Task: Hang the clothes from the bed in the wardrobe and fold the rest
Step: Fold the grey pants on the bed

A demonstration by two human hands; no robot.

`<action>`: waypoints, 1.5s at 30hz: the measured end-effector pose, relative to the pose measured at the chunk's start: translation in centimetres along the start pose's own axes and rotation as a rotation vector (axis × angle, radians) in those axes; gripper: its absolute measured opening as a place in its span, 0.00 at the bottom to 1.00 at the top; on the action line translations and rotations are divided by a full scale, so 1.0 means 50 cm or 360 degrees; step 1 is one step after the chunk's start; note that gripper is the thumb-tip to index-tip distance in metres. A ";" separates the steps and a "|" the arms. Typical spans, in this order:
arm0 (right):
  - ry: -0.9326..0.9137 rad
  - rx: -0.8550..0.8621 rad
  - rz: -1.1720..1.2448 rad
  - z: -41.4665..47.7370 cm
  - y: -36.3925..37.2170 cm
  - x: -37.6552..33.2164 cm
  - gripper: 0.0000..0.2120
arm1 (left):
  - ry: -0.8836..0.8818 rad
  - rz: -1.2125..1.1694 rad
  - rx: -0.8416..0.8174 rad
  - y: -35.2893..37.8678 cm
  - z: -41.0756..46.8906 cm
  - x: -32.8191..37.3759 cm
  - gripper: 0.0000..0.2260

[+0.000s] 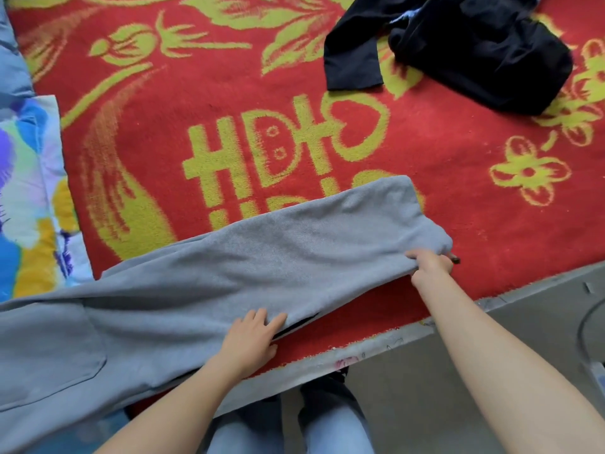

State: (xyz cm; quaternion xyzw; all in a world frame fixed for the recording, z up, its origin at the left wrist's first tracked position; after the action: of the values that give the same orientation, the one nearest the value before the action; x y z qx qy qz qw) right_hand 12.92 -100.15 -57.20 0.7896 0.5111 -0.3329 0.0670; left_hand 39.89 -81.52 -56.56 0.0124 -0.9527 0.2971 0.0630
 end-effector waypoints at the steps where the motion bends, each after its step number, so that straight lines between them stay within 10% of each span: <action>1: -0.0113 0.0014 -0.0006 0.007 -0.006 -0.026 0.23 | 0.0009 0.0000 0.0053 -0.004 -0.001 -0.005 0.25; 8: -0.0778 0.0167 0.0318 0.029 -0.067 -0.265 0.22 | -0.0140 -0.0113 0.0288 -0.050 -0.006 -0.059 0.28; 16: 0.0014 0.0156 0.0313 0.064 -0.140 -0.165 0.25 | -0.0543 -0.0330 -0.0232 0.045 -0.035 -0.141 0.29; 22: -0.0550 0.0255 0.0158 0.053 -0.144 -0.190 0.35 | -0.0789 -0.0464 -0.0134 0.082 -0.067 -0.179 0.28; 37: -0.0815 0.0265 0.0145 0.046 -0.139 -0.352 0.39 | -0.0441 -0.0072 0.0386 0.071 -0.077 -0.103 0.44; 45: -0.0602 0.0249 -0.0043 0.080 -0.183 -0.233 0.17 | -0.0113 0.0054 0.0525 0.050 -0.082 -0.093 0.32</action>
State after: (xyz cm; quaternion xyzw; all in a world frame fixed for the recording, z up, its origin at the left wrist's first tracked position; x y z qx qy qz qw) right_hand 0.30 -106.53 -51.19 0.7090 0.4724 -0.5149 0.0957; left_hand 44.83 -77.18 -55.22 0.0168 -0.8926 0.4500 0.0214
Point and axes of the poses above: each hand's wrist, its own z-axis towards the middle knuckle, its own y-axis out of the palm, x = y × z, the point moved 4 cm from there along z, towards the middle knuckle, and after that the axes turned 9 degrees about -x, right-handed, at the moved point
